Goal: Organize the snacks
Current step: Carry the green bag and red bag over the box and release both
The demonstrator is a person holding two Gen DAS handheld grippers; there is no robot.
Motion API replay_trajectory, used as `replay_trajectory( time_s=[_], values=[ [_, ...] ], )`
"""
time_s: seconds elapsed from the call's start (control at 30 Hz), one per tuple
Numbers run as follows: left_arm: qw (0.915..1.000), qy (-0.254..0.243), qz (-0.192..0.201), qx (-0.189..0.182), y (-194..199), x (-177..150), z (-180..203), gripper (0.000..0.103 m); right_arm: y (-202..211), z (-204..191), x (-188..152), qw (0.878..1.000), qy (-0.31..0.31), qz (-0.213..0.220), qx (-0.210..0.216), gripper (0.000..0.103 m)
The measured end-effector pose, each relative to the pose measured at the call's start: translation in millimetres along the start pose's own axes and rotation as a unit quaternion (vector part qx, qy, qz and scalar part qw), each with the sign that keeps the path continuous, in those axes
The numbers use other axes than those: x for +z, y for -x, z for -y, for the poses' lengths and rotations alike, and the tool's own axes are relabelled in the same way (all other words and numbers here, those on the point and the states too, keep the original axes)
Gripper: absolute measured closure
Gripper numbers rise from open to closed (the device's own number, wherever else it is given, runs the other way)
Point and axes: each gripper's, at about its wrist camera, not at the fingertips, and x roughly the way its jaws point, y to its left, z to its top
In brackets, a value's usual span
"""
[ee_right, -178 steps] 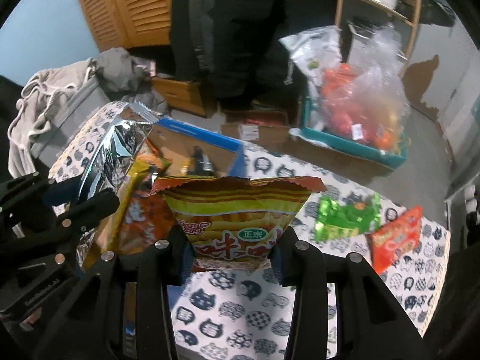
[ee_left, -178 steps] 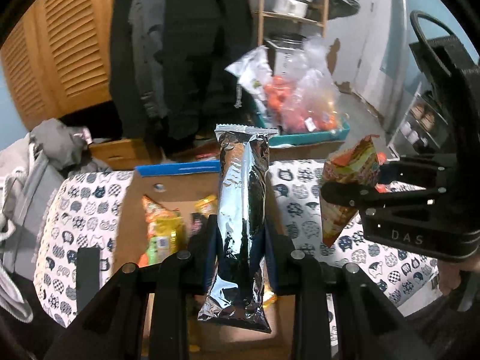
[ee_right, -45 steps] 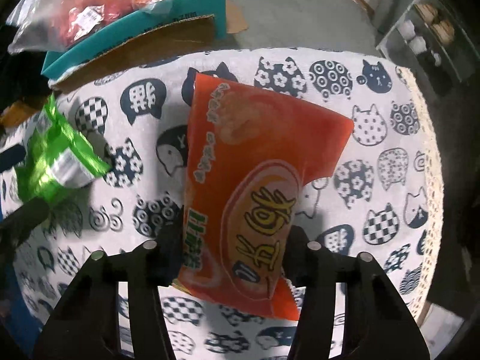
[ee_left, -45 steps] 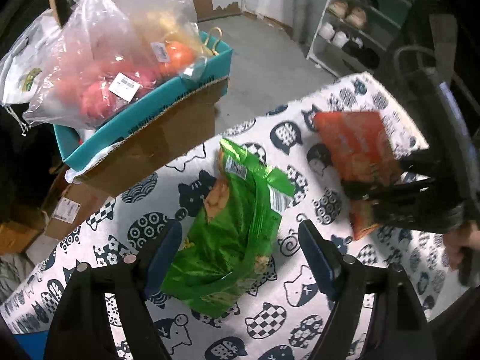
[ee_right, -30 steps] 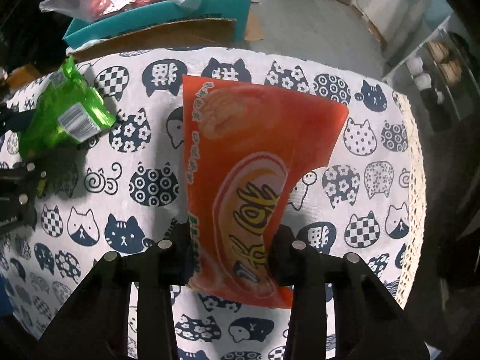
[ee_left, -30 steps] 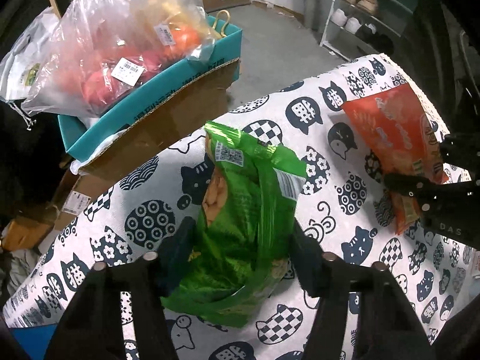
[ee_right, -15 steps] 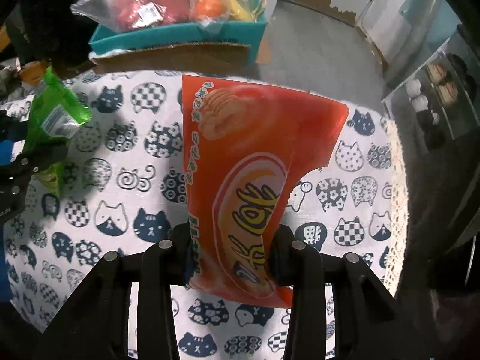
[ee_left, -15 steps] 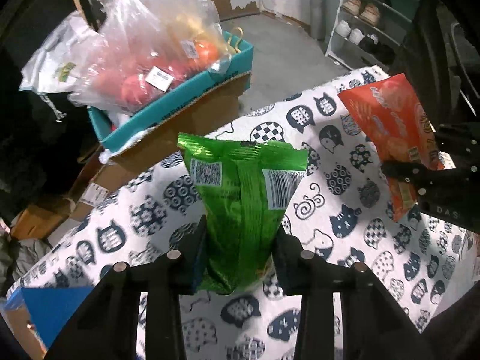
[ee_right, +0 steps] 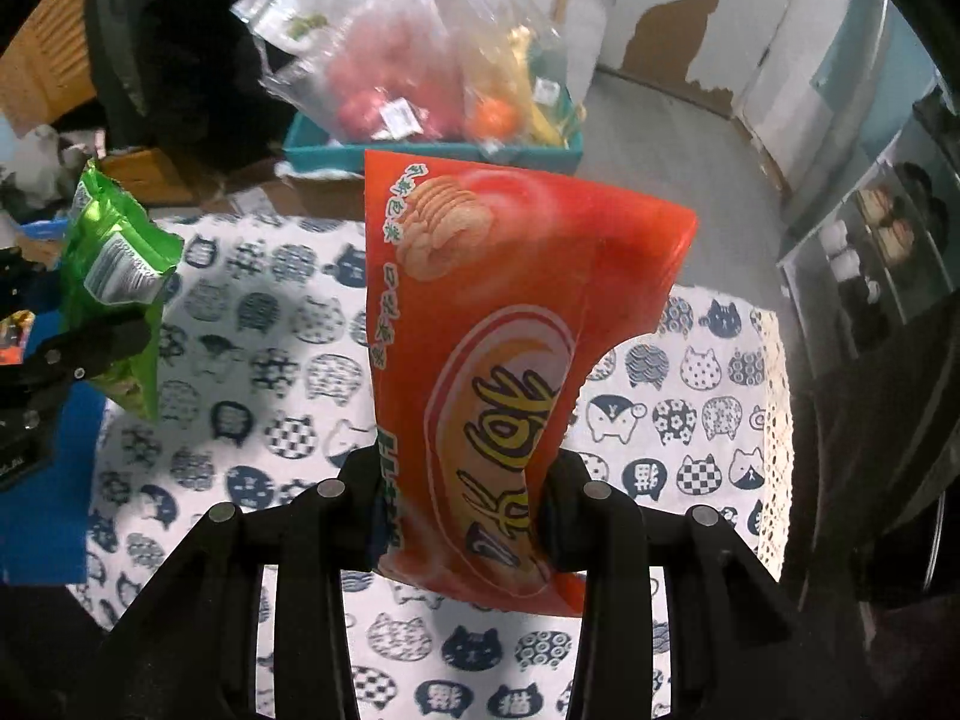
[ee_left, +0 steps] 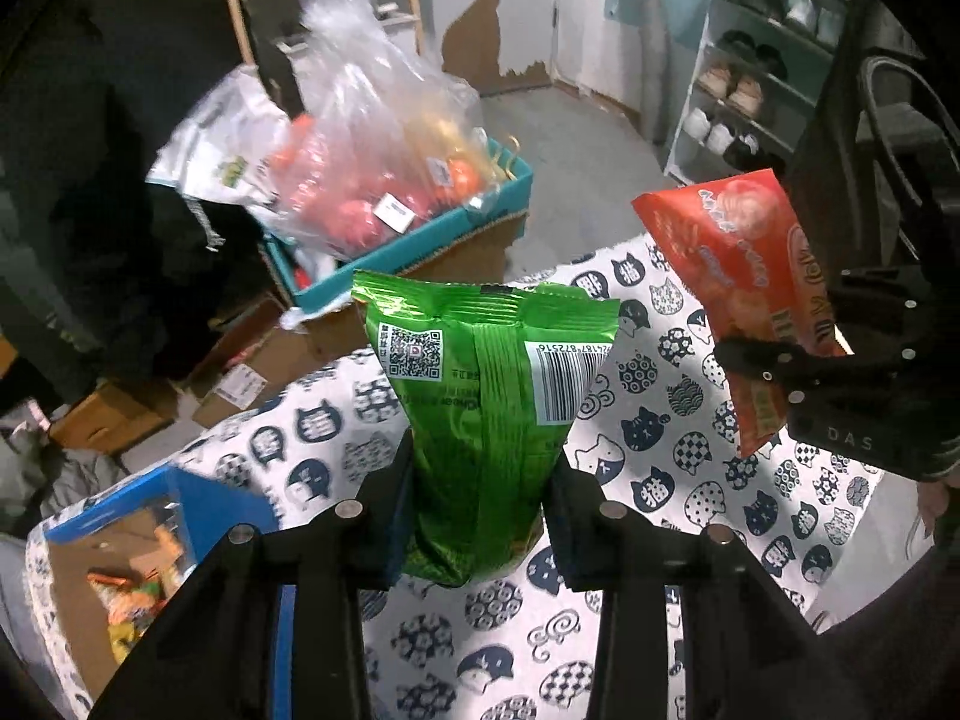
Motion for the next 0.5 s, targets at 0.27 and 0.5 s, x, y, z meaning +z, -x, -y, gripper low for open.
replay_trajectory(
  time_s=[0.27,0.5],
  values=[
    [0.9990,0.029,0.024,0.024,51,-19,-20,0.066,39,-25,3,0.999,0.012,0.032,0.023,0.067],
    [0.9969,0.029,0.052,0.051,91,-40,-30,0.066,67,-59,12,0.996,0.039,0.059,0.046,0.067]
  ],
)
